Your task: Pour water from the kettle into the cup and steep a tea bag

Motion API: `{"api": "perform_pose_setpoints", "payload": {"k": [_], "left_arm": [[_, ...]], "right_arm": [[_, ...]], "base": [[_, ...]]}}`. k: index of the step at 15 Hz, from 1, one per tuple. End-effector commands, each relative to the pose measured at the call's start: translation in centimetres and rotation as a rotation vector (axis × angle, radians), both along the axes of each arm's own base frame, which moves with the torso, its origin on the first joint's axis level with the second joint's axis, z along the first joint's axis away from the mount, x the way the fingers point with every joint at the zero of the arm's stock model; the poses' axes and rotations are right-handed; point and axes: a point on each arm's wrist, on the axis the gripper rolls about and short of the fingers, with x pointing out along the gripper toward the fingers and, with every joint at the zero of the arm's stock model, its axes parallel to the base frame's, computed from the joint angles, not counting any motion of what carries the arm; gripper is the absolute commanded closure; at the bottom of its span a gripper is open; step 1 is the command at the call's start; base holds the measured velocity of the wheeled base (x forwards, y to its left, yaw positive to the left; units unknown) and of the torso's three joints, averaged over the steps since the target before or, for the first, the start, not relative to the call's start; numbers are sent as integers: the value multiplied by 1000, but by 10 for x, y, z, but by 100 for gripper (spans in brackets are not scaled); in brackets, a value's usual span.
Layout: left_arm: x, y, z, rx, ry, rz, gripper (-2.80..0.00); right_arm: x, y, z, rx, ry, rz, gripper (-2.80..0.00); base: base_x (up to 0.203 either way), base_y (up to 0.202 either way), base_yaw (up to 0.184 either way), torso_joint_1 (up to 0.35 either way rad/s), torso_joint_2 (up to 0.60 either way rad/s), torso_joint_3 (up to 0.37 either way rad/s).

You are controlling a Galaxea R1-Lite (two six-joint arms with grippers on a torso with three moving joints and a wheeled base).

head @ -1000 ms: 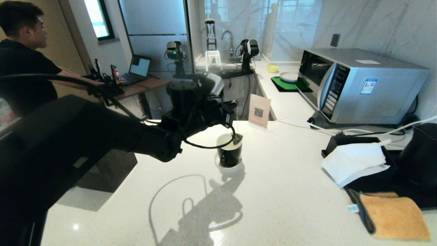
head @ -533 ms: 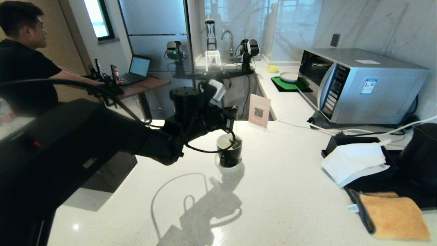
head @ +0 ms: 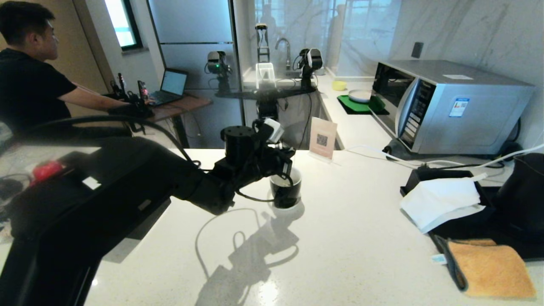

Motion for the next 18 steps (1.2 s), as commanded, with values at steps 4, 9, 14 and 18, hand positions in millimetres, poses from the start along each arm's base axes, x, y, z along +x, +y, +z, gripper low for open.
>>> {"api": "perform_pose_setpoints", "payload": {"k": [4, 9, 14, 18], "left_arm": [[7, 3, -16, 9, 16, 11, 0], [6, 2, -7, -4, -4, 5, 0], [-5, 6, 33, -42, -69, 8, 0], [-16, 12, 65, -73, -125, 15, 0]], "right_arm": [[0, 0, 0, 0, 1, 0, 0], [0, 0, 0, 0, 1, 0, 0], [0, 0, 0, 0, 1, 0, 0], [0, 0, 0, 0, 1, 0, 0]], "base": [[0, 0, 0, 0, 0, 0], [0, 0, 0, 0, 0, 0], [0, 0, 0, 0, 0, 0], [0, 0, 0, 0, 0, 0]]}}
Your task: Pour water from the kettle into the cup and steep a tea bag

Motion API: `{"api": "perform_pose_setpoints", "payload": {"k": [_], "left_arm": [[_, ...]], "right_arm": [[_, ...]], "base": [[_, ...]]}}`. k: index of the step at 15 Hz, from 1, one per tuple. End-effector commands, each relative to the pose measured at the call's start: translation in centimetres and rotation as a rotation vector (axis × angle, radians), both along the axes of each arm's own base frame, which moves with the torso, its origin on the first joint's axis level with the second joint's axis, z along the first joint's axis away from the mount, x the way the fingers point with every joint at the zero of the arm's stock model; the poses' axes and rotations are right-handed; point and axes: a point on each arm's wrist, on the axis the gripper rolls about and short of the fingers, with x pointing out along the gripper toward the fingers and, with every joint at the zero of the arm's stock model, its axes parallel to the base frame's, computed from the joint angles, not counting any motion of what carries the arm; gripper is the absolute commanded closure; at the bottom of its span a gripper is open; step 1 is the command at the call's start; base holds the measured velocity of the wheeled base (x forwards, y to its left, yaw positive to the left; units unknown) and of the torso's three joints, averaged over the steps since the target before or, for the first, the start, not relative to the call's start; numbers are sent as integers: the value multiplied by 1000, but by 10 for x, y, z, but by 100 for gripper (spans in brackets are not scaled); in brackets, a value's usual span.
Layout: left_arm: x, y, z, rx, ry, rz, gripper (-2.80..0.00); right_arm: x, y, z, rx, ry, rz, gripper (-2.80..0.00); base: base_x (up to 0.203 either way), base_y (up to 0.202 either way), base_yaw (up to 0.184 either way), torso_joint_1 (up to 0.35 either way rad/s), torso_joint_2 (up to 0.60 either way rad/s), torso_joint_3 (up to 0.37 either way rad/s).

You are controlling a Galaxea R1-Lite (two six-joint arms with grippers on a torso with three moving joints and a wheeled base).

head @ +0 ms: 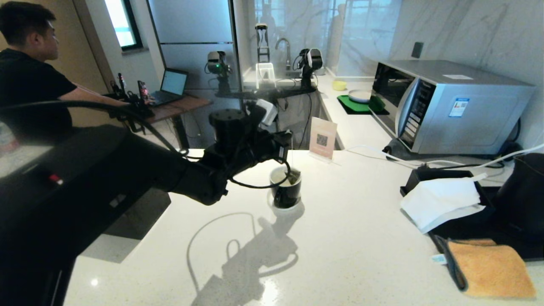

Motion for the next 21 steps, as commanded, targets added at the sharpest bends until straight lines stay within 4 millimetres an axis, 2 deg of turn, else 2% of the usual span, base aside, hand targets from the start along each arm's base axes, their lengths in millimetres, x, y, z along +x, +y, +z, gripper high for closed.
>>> {"api": "perform_pose_setpoints", "payload": {"k": [1, 4, 8, 18, 21], "left_arm": [[-10, 5, 28, -31, -56, -2, 0], [-17, 9, 37, -30, -75, -3, 0], [-28, 15, 33, -8, -67, -7, 0], [-52, 29, 3, 37, 11, -16, 0], [-56, 33, 1, 36, 12, -11, 0]], "right_arm": [[0, 0, 0, 0, 1, 0, 0], [0, 0, 0, 0, 1, 0, 0], [0, 0, 0, 0, 1, 0, 0], [0, 0, 0, 0, 1, 0, 0], [0, 0, 0, 0, 1, 0, 0]], "base": [[0, 0, 0, 0, 0, 0], [0, 0, 0, 0, 0, 0], [0, 0, 0, 0, 0, 0], [0, 0, 0, 0, 0, 0], [0, 0, 0, 0, 0, 0]]}}
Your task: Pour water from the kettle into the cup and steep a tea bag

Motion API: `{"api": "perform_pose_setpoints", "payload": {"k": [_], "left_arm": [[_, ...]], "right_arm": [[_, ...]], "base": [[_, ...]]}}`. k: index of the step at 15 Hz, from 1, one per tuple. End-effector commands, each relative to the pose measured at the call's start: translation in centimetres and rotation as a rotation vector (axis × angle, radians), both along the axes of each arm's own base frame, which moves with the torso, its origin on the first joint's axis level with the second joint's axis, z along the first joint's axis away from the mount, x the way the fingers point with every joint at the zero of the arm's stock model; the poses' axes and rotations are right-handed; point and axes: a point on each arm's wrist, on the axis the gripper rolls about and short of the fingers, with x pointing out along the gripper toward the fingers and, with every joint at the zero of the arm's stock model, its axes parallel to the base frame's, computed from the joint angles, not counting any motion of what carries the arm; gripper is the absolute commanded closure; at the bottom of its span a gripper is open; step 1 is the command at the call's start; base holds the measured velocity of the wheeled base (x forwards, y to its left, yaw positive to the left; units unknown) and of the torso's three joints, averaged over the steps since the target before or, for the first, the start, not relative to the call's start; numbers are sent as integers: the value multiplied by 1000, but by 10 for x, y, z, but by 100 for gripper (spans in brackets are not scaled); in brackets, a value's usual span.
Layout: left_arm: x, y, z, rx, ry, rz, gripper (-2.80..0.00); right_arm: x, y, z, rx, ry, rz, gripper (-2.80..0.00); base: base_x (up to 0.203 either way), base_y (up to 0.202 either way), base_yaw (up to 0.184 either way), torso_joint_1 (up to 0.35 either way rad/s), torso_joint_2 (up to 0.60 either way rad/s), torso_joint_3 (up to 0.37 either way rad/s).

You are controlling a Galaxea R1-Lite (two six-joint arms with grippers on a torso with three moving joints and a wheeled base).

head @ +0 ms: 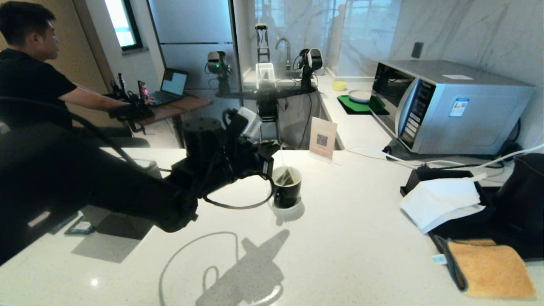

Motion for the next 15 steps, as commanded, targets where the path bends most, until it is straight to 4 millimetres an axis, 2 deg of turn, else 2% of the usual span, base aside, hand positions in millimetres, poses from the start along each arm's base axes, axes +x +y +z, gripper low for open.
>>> {"api": "perform_pose_setpoints", "payload": {"k": [1, 12, 15], "left_arm": [[-2, 2, 2, -5, -4, 1, 0], [-10, 8, 22, -26, -40, 17, 0], [-17, 12, 20, -19, -25, 18, 0]], "right_arm": [[0, 0, 0, 0, 2, 0, 0], [0, 0, 0, 0, 2, 0, 0], [0, 0, 0, 0, 2, 0, 0]], "base": [[0, 0, 0, 0, 0, 0], [0, 0, 0, 0, 0, 0], [0, 0, 0, 0, 0, 0]]}}
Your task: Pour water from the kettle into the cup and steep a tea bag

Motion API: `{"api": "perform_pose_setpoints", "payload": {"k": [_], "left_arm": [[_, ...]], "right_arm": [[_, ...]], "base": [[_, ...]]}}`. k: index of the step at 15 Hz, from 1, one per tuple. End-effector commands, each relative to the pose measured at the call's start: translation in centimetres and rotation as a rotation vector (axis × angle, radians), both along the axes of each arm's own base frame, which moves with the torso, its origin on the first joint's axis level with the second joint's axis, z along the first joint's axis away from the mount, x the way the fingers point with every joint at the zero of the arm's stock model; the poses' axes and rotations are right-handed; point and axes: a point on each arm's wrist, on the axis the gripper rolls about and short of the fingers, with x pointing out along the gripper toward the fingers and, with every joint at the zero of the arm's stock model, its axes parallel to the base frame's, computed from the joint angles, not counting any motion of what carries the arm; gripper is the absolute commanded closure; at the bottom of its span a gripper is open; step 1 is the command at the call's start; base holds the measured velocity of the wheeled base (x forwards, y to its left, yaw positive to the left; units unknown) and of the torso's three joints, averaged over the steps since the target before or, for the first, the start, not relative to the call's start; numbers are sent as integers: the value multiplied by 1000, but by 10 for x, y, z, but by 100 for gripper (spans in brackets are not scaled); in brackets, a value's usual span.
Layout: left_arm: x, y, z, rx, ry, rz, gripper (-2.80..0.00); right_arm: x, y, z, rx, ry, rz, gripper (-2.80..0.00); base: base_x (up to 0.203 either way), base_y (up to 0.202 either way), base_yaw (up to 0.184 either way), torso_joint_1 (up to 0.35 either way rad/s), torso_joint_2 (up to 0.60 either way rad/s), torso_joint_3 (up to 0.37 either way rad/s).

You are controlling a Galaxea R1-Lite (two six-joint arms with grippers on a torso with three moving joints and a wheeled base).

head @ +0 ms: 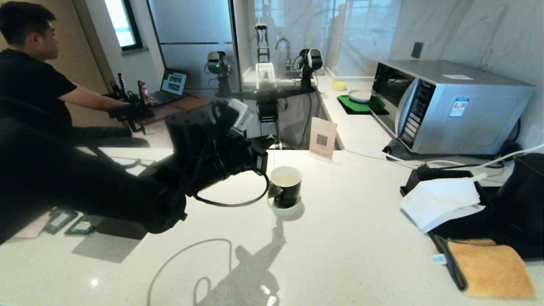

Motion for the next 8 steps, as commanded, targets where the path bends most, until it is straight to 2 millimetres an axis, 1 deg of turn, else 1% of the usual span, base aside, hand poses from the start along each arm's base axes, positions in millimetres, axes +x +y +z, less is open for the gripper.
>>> {"api": "perform_pose_setpoints", "payload": {"k": [1, 4, 8], "left_arm": [[-8, 4, 3, 0, -1, -1, 0], [-14, 12, 9, -5, -10, 12, 0], [-20, 30, 27, -24, -45, 53, 0]], "right_arm": [[0, 0, 0, 0, 1, 0, 0], [0, 0, 0, 0, 1, 0, 0], [0, 0, 0, 0, 1, 0, 0]], "base": [[0, 0, 0, 0, 0, 0], [0, 0, 0, 0, 0, 0], [0, 0, 0, 0, 0, 0]]}}
